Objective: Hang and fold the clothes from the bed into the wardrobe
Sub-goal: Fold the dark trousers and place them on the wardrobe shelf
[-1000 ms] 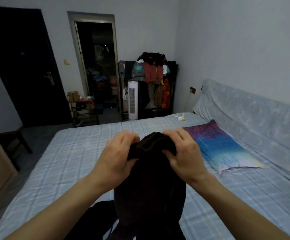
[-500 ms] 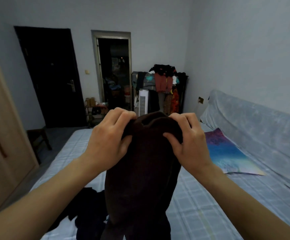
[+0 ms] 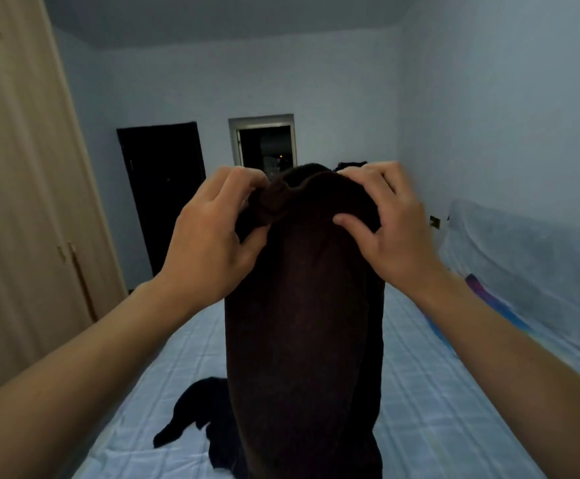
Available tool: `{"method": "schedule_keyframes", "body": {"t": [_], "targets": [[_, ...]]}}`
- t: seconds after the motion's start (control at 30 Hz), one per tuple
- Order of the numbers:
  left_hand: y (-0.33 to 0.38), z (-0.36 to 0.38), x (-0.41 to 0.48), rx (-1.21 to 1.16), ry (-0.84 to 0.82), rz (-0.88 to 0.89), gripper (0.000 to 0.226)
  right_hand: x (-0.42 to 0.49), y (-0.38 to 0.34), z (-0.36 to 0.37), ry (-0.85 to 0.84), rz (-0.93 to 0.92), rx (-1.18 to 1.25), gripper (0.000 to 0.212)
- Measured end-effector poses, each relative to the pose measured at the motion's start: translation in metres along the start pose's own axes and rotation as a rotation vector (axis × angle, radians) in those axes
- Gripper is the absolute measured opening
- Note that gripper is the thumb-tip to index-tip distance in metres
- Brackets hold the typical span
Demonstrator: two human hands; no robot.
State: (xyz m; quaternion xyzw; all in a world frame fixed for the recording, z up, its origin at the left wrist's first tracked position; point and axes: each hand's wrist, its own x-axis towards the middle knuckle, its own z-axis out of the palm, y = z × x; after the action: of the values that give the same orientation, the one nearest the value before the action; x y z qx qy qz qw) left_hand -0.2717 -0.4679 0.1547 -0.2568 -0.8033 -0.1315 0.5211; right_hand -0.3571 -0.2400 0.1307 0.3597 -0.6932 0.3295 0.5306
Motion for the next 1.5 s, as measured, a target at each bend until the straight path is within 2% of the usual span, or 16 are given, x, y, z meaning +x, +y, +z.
{"method": "schedule_keyframes", "body": {"t": [0.23,0.37,0.5,0.57,0.67,0.8,0.97,1.27,1.33,1.43,1.5], "targets": [[0.008,-0.079,0.014,0.023,0.091,0.019,0.043,0.044,-0.067,-0.021,0.006,-0.07,0.014,0.051],[0.006,-0.111,0.014,0.044,0.083,-0.004,0.044,0.054,-0.103,-0.021,-0.025,-0.035,0.039,0.051],[0.003,-0.137,0.022,0.089,0.21,0.056,0.045,0.072,-0.124,-0.023,0.091,-0.095,0.033,0.05],[0.004,-0.14,0.014,0.066,0.245,0.054,0.043,0.071,-0.128,-0.022,0.084,-0.112,0.041,0.05],[0.003,-0.132,-0.018,0.103,0.131,-0.061,0.039,0.042,-0.131,-0.012,-0.053,-0.113,0.026,0.044],[-0.001,-0.125,-0.035,0.129,0.177,-0.064,0.032,0.021,-0.134,0.007,0.045,-0.085,0.049,0.038],[-0.013,-0.125,-0.05,0.061,0.046,-0.157,0.037,0.009,-0.133,0.017,-0.096,-0.03,0.103,0.042],[-0.027,-0.091,-0.06,-0.103,0.006,-0.151,0.041,-0.01,-0.112,0.028,-0.079,0.016,0.046,0.044],[-0.029,-0.074,-0.055,-0.099,0.024,-0.139,0.039,-0.016,-0.098,0.028,-0.145,0.064,0.018,0.054],[-0.036,-0.043,-0.046,-0.073,0.033,-0.16,0.038,-0.029,-0.072,0.033,-0.303,0.176,-0.009,0.083],[-0.039,-0.02,-0.037,-0.061,0.029,-0.168,0.037,-0.032,-0.052,0.041,-0.301,0.231,-0.052,0.086]]}}
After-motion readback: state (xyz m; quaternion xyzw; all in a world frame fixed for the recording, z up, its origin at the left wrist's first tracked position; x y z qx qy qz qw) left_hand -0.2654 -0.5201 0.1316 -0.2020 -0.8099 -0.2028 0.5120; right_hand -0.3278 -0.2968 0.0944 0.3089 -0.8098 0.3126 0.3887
